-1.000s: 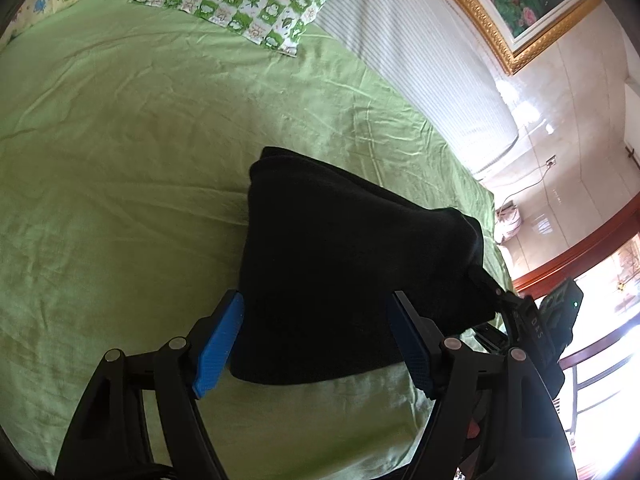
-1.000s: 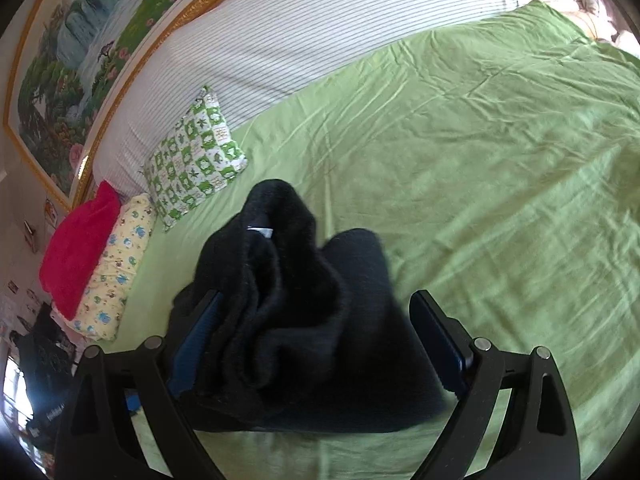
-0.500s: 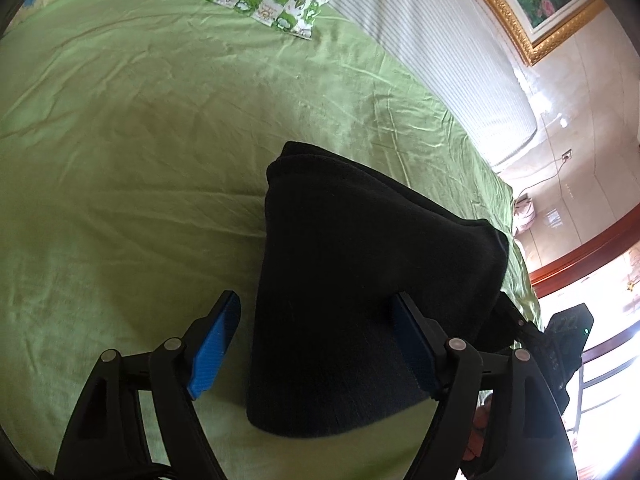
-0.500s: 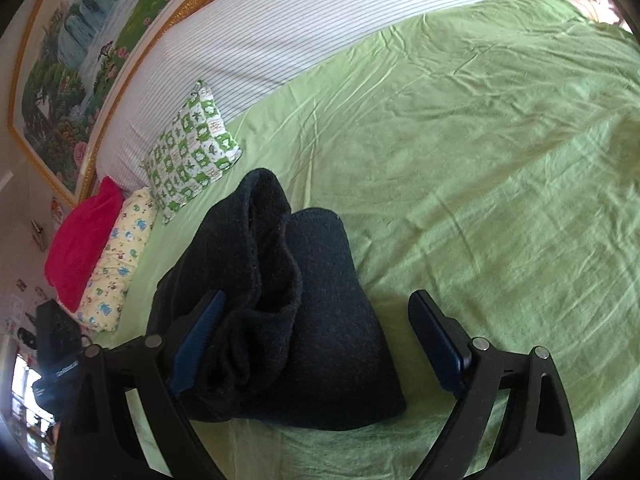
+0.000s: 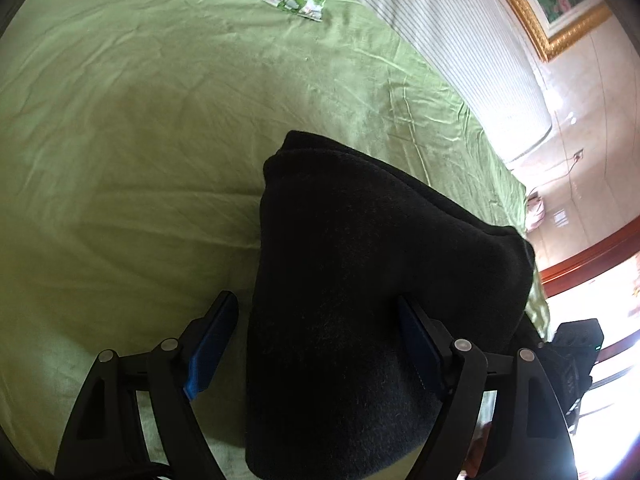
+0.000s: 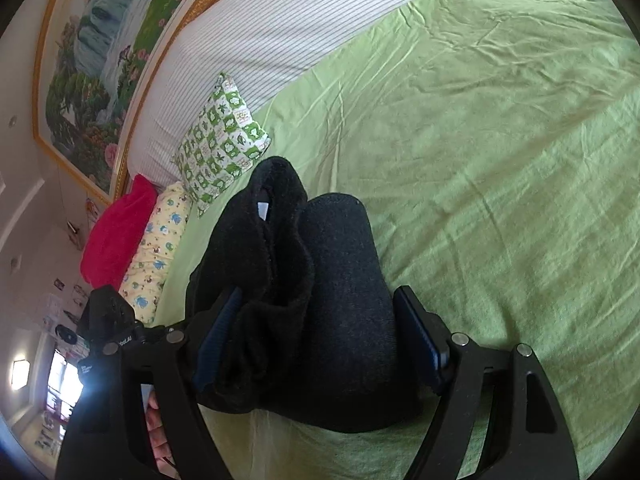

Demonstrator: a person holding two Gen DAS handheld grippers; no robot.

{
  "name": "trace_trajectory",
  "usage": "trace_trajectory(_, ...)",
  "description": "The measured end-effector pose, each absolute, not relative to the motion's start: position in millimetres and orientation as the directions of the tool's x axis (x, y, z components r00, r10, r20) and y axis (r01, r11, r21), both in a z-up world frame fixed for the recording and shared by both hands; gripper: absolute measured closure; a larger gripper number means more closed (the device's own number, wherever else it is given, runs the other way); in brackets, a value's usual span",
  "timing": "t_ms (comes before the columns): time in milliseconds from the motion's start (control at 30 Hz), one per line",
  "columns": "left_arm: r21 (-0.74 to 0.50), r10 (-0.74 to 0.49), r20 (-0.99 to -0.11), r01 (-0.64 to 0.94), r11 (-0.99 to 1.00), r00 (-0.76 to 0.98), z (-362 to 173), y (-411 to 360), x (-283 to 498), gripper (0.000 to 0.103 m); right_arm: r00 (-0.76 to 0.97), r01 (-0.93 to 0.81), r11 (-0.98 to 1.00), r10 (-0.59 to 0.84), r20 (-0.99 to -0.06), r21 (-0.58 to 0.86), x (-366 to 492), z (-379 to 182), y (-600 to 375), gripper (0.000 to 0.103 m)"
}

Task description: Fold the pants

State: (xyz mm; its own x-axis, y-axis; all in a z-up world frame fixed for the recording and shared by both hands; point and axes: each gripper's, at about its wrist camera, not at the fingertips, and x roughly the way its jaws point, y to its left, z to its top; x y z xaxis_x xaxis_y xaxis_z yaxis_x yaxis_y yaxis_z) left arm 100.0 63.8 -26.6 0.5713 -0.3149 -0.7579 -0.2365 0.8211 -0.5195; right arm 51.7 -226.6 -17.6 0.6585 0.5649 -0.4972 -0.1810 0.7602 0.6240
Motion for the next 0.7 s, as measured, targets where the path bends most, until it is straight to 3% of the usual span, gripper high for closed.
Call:
trace_trajectory(133,-0.507,-0.306,-0.758,-0.224,0.833,0.576,-28,60,103,0.024,0.66,-0.185,0.761,0.565,-0.495,0.622,50,-18,-226,0.027)
trace_trajectory(200,-0.542,-0.342,-0.741,-0.214,0.813,0.578,-29,62,103,0.035,0.664,-0.184,0.764,0.56,-0.495,0.618,49,-18,-225,0.028)
trace_trajectory(267,-0.557,-0.354,-0.732,-0.214,0.802,0.582,-28,64,102,0.038,0.665,-0.183,0.765,0.558,-0.496,0.617,49,-17,-225,0.029)
trace_trajectory(400,-0.557,-0.353,-0.711,-0.182,0.81,0.608,-17,61,94,0.057,0.668,-0.18,0.751,0.568,-0.482,0.635,46,-16,-226,0.04)
trace_trajectory(533,-0.581,-0.367,-0.682,-0.165,0.797,0.632,-4,61,86,0.063,0.669,-0.182,0.724,0.587,-0.455,0.666,41,-13,-229,0.05)
trace_trajectory(700,-0.584,-0.356,-0.661,-0.155,0.797,0.661,15,66,69,0.065,0.672,-0.202,0.707,0.604,-0.429,0.678,33,0,-224,0.055)
